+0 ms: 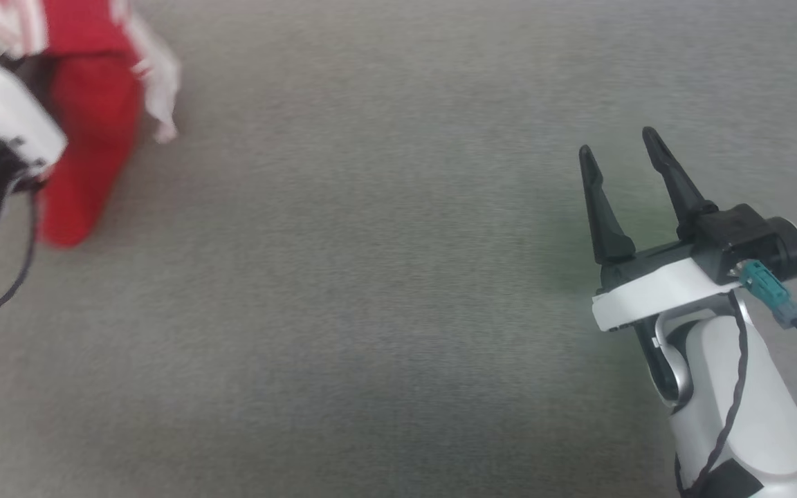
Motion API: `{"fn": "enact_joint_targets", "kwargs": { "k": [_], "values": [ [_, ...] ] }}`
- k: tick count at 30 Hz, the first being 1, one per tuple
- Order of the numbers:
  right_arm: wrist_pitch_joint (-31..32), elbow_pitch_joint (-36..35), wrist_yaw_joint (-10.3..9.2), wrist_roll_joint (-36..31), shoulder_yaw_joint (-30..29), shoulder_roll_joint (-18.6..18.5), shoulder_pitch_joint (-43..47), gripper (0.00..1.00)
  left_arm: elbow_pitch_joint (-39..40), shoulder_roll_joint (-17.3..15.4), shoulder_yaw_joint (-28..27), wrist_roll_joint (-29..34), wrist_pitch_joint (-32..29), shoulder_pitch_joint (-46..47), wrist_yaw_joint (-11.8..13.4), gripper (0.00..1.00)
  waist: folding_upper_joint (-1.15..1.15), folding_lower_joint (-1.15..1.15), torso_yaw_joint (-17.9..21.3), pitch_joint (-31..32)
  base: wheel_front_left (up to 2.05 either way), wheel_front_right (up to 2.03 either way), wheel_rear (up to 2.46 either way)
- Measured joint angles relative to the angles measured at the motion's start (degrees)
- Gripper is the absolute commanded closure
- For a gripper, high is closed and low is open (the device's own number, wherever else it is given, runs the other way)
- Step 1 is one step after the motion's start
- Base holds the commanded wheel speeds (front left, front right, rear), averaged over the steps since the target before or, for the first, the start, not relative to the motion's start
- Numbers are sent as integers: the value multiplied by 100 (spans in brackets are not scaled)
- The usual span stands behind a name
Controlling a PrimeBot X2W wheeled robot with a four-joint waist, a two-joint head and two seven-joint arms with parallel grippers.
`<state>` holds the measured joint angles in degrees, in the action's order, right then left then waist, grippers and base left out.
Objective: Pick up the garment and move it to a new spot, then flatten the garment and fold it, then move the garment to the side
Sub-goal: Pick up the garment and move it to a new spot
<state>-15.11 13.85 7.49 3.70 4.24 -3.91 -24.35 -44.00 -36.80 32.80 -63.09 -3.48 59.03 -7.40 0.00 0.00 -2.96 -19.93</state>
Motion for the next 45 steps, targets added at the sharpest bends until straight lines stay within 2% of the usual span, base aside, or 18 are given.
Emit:
{"fn": "enact_joint_targets", "kwargs": {
  "k": [6, 11, 15, 20, 26, 30, 38, 39, 41, 42, 43, 45],
  "values": [
    [1, -104, 0, 121, -73, 59, 96, 0, 1271, 66, 578, -193, -250, 202, 0, 100, 0, 0, 434, 63, 0, 0, 0],
    [1, -204, 0, 282, -257, 78, 214, 0, 1989, 427, 1114, -218, -412, 392, 0, 100, 0, 0, 907, -2, 0, 0, 0],
    [0, -307, -1, 537, -331, 85, 225, 0, 2060, 781, 1628, 41, -531, 641, 0, 100, 0, 0, 1298, -138, 0, 0, 0],
    [1, -394, -1, 871, -368, 83, 237, 0, 1602, 938, 2399, 377, -756, 736, 0, 100, 0, 0, 1774, -366, 0, 0, 0],
    [1, -438, -1, 1261, -276, 86, 251, 0, 1078, 665, 3264, 611, -1095, 956, 0, 100, 0, 0, 2304, -639, 0, 0, 0],
    [1, -453, -1, 1471, -196, 87, 295, 0, 1056, 386, 3823, 880, -1489, 1234, -22, 100, 0, 0, 2583, -791, 0, 0, 0],
    [1, -485, -1, 1592, -131, 89, 318, 0, 1585, -35, 3813, 1606, -2087, 1231, -23, 98, 0, 0, 2906, -982, 0, 0, 0],
    [1, -483, -1, 1589, -143, 91, 322, 0, 1613, -55, 3808, 1613, -2086, 1216, -16, 87, 0, 0, 2902, -977, 0, 0, 0],
    [1, -482, -1, 1503, -213, 90, 322, 0, 1588, -57, 3842, 1602, -1829, 1185, -15, 26, 0, 0, 2836, -919, 0, 0, 0],
    [1, -478, -1, 1464, -229, 90, 323, 0, 1552, -43, 3864, 1543, -1707, 1175, -16, 10, 0, 0, 2800, -885, 0, 0, 0],
    [1, -472, -1, 1424, -237, 93, 323, 0, 1510, -15, 3894, 1464, -1584, 1161, -15, 0, 0, 0, 2759, -846, 0, 0, 0],
    [1, -438, -1, 1311, -268, 91, 327, 0, 1415, 40, 3952, 1423, -1279, 1127, -9, 0, 0, 0, 2658, -742, 0, 0, 0]
  ]
}}
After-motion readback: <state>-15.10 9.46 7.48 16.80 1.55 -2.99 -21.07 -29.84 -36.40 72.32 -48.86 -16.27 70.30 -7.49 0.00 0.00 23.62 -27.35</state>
